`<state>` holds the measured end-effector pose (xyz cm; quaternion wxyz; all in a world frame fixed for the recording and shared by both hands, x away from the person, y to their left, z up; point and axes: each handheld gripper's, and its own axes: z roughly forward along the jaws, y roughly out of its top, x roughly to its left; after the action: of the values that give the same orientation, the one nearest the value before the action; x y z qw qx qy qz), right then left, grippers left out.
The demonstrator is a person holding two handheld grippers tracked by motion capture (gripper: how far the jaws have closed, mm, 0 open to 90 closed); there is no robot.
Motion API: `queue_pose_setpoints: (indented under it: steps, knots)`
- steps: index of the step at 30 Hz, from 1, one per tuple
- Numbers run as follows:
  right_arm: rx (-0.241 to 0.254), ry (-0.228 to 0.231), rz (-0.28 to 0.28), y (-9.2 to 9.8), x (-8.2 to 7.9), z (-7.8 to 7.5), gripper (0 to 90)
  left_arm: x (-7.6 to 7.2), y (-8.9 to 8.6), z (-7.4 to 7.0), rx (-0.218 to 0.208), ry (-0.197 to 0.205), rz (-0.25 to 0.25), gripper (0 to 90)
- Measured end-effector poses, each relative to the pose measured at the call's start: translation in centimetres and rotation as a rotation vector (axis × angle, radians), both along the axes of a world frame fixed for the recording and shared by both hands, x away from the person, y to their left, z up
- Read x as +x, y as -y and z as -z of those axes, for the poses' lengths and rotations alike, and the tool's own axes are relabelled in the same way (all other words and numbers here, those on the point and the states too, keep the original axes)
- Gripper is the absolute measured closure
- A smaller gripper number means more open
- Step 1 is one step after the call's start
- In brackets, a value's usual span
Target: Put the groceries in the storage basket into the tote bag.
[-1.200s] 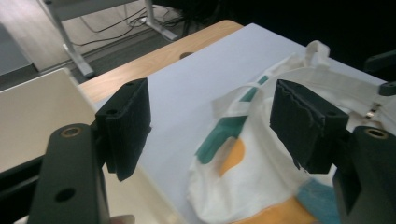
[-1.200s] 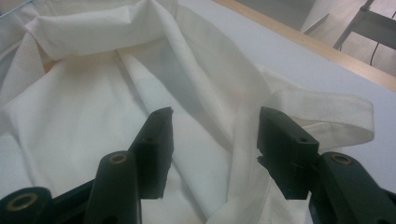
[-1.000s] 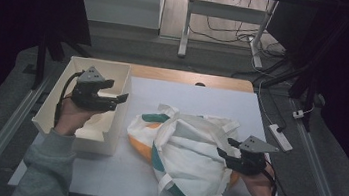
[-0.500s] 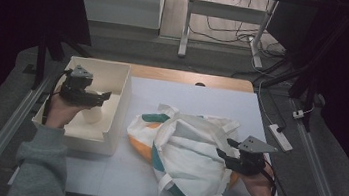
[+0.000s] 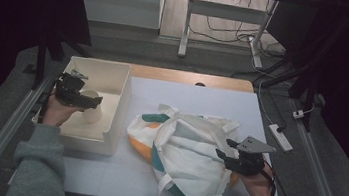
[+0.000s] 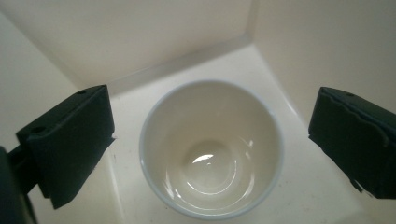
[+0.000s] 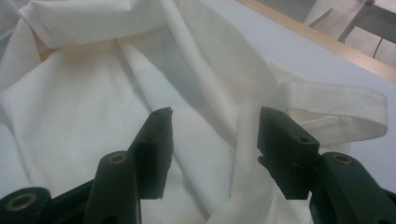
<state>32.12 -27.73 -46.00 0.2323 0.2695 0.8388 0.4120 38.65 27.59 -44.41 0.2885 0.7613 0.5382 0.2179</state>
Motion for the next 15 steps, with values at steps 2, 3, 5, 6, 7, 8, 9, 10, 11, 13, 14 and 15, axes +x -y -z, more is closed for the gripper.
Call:
queue_pose_setpoints:
  steps: [2, 3, 5, 6, 7, 8, 9, 10, 11, 13, 14, 15]
  knots:
    - [-0.001, -0.001, 0.000, 0.0, 0.0, 0.0, 45.6, 0.1, -0.1, 0.2, 0.006, -0.004, -0.006, 0.1]
    - [-0.003, -0.002, -0.001, 0.0, 0.0, 0.0, 45.6, 0.1, 0.0, 0.2, 0.009, -0.005, -0.002, 0.2]
    - [-0.004, -0.005, -0.002, -0.1, 0.0, 0.1, 45.5, 0.2, 0.2, 0.3, 0.011, -0.012, 0.006, 0.0]
    - [-0.005, -0.004, -0.002, -0.1, 0.0, 0.1, 45.5, 0.3, 0.3, 0.4, 0.017, -0.016, 0.006, 0.0]
    - [-0.005, -0.005, -0.002, -0.1, 0.0, 0.1, 45.5, 0.3, 0.3, 0.5, 0.027, -0.021, 0.002, 0.0]
    - [-0.006, -0.006, -0.003, -0.2, 0.0, 0.2, 45.5, 0.4, 0.4, 0.6, 0.038, -0.023, -0.002, 0.0]
    - [-0.008, -0.008, -0.002, -0.2, 0.0, 0.2, 45.5, 0.4, 0.5, 0.6, 0.047, -0.025, -0.006, 0.2]
    - [-0.008, -0.008, -0.003, -0.2, 0.0, 0.2, 45.5, 0.5, 0.7, 0.7, 0.044, -0.029, -0.008, 0.6]
    - [-0.009, -0.008, -0.004, -0.2, 0.0, 0.2, 45.5, 0.6, 0.8, 0.8, 0.037, -0.036, -0.005, 1.4]
    - [-0.009, -0.008, -0.006, -0.3, 0.1, 0.3, 45.5, 0.7, 0.9, 1.0, 0.049, -0.048, -0.017, 2.3]
    - [-0.010, -0.010, -0.007, -0.3, 0.0, 0.3, 45.5, 0.8, 0.9, 1.2, 0.059, -0.054, -0.029, 2.5]
    - [-0.015, -0.010, -0.008, -0.3, 0.0, 0.3, 45.5, 0.9, 0.9, 1.3, 0.066, -0.057, -0.037, 2.9]
